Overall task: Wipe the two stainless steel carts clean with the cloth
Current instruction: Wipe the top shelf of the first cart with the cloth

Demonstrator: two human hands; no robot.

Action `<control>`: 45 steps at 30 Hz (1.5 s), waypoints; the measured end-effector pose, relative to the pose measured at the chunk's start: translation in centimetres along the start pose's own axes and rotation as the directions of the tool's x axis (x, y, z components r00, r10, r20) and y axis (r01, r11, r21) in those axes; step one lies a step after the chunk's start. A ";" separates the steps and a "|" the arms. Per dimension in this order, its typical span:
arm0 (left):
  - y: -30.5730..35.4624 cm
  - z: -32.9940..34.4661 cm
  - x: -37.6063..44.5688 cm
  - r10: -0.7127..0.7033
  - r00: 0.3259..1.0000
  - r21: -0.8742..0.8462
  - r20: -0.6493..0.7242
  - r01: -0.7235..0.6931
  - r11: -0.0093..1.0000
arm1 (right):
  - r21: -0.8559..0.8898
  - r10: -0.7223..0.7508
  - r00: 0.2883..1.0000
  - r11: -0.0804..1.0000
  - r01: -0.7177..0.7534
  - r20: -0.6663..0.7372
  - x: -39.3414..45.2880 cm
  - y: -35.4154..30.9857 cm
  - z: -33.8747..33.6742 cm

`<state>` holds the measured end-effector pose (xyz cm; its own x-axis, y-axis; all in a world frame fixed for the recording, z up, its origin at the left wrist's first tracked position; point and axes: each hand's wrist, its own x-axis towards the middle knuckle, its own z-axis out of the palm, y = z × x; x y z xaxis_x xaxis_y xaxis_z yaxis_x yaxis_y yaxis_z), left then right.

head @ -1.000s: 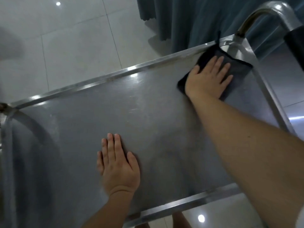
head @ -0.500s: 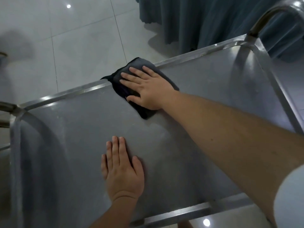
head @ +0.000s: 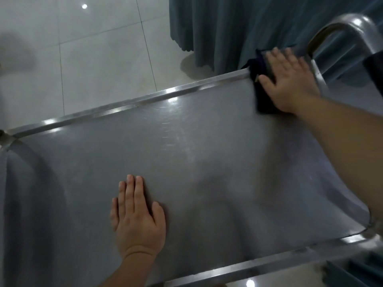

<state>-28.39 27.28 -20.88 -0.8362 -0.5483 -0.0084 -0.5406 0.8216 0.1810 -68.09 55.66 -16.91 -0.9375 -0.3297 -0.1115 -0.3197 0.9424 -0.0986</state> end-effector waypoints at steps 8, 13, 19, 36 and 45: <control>0.4 -0.8 0.0 -0.016 0.999 -0.004 0.041 0.016 1.000 | -0.061 0.035 0.999 0.998 -0.034 0.015 -2.9 1.8 -0.2; 0.5 -1.0 0.1 -0.022 0.999 -0.028 0.043 0.023 0.999 | -0.042 0.167 0.986 0.985 -0.166 0.010 -6.9 3.7 0.5; 0.7 -1.3 0.0 -0.018 0.999 -0.055 0.043 0.020 0.998 | 0.000 0.273 0.962 0.962 -0.273 0.010 -17.4 4.4 1.8; 0.8 -1.3 0.0 -0.012 0.999 -0.068 0.038 0.014 0.998 | 0.060 0.307 0.922 0.942 -0.329 0.235 -40.1 2.2 3.8; 0.6 -1.2 0.0 0.009 0.999 -0.027 0.053 -0.008 1.000 | -0.030 -0.054 0.993 0.998 0.057 0.102 -24.8 -0.8 4.4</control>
<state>-28.59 27.63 -19.60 -0.8447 -0.5320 -0.0585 -0.5315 0.8211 0.2080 -44.02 62.84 -18.38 -0.9000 -0.3839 -0.2063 -0.3766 0.9233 -0.0755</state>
